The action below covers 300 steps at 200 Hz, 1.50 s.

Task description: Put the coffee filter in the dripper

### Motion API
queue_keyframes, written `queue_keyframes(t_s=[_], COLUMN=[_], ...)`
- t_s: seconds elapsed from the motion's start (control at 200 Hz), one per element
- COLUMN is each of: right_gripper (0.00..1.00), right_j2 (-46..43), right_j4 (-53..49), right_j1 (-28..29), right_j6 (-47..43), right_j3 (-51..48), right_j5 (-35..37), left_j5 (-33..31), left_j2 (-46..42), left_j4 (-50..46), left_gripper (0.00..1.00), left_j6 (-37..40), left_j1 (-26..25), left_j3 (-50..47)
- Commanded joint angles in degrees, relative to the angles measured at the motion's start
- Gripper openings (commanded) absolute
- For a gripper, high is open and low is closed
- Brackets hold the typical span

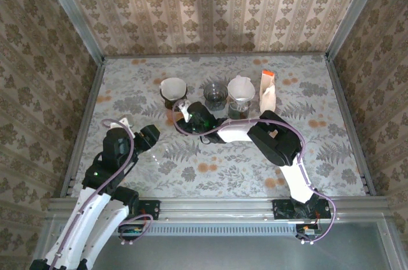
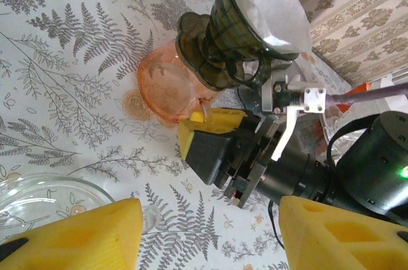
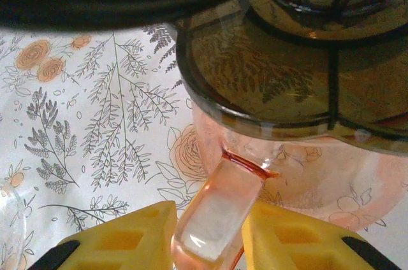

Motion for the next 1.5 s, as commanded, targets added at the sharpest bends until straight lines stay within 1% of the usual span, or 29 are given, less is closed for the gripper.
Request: queue_keyframes(t_s=[0.0, 0.08, 0.33, 0.44, 0.535, 0.64, 0.735, 0.82, 0.895, 1.225, 1.33, 1.42, 1.495], right_gripper=[0.34, 0.36, 0.51, 0.55, 0.59, 0.63, 0.66, 0.66, 0.67, 0.67, 0.64, 0.6, 0.61], right_j2=[1.23, 0.5, -4.31, -7.65, -10.78, -12.87, -12.19, -10.55, -8.98, -4.24, -4.18, -4.14, -4.44], right_j4=[-1.39, -0.73, 3.13, 5.68, 7.18, 9.61, 10.75, 11.82, 11.35, 6.77, 4.93, 4.1, 4.18], right_j1=[-0.19, -0.24, 0.79, 1.65, 2.94, 4.38, 4.77, 5.18, 5.85, 6.69, 7.38, 8.0, 8.43], right_j6=[-0.31, -0.03, 1.01, 1.59, 2.22, 2.84, 3.78, 4.0, 3.69, -0.02, -1.57, -2.78, -3.12], right_j3=[1.58, 0.65, -5.39, -8.73, -11.75, -14.76, -15.0, -14.13, -12.16, -5.27, -4.94, -5.25, -5.9], right_j5=[-0.95, -1.36, -0.9, -0.03, -0.48, -3.97, -11.69, -18.1, -21.67, -26.15, -25.07, -24.43, -24.42], left_j5=[-0.28, -0.3, -0.56, -0.42, -1.99, -5.35, -8.27, -10.07, -10.1, -9.22, -8.98, -8.66, -8.43], left_j2=[-0.88, -1.05, -1.53, -1.55, -1.94, -3.38, -5.2, -6.89, -8.11, -8.3, -8.3, -8.36, -8.3], left_j4=[-1.04, -1.05, -1.32, -1.25, -3.02, -6.29, -8.68, -10.22, -10.28, -10.19, -9.95, -9.42, -9.32], left_gripper=[0.6, 0.61, 0.65, 0.65, 0.66, 0.67, 0.68, 0.71, 0.73, 0.73, 0.74, 0.74, 0.74], left_j6=[-0.35, -0.39, -0.88, -0.75, -0.83, -0.93, -1.66, -2.59, -2.84, -2.9, -3.03, -3.28, -3.47], left_j1=[0.49, 0.49, 0.66, 0.62, 0.66, 0.74, 0.75, 0.84, 0.92, 1.1, 1.27, 1.37, 1.54], left_j3=[-0.2, -0.11, 0.65, 1.38, 2.36, 2.91, 2.96, 2.58, 2.01, 1.38, 1.01, 0.72, 0.59])
